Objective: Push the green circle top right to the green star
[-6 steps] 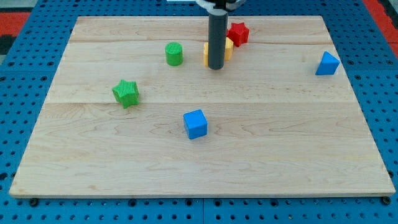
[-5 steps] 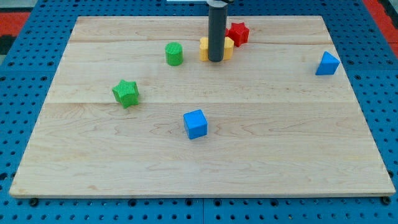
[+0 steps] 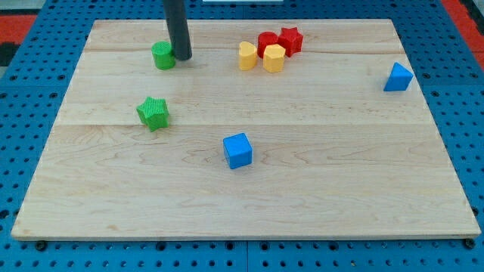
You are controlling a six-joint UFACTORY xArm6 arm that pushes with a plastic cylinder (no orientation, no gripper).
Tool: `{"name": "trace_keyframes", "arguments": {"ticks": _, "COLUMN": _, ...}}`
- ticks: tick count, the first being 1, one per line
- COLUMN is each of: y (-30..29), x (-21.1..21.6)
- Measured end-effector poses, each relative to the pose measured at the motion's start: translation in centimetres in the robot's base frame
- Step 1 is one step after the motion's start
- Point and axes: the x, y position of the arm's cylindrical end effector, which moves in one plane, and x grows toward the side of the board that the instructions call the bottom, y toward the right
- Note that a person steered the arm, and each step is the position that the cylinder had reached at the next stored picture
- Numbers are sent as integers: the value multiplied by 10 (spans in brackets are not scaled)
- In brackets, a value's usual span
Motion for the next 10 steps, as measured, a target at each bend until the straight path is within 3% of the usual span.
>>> {"name": "trace_keyframes", "arguments": {"ticks": 1, "y": -39, "x": -21}}
{"name": "trace_keyframes", "arguments": {"ticks": 2, "y": -42, "x": 17}}
{"name": "trace_keyframes", "arguments": {"ticks": 3, "y": 4, "x": 34}}
{"name": "trace_keyframes", "arguments": {"ticks": 4, "y": 0, "x": 37}}
{"name": "trace_keyframes", "arguments": {"ticks": 7, "y": 22, "x": 107}}
{"name": "trace_keyframes", "arguments": {"ticks": 10, "y": 22, "x": 108}}
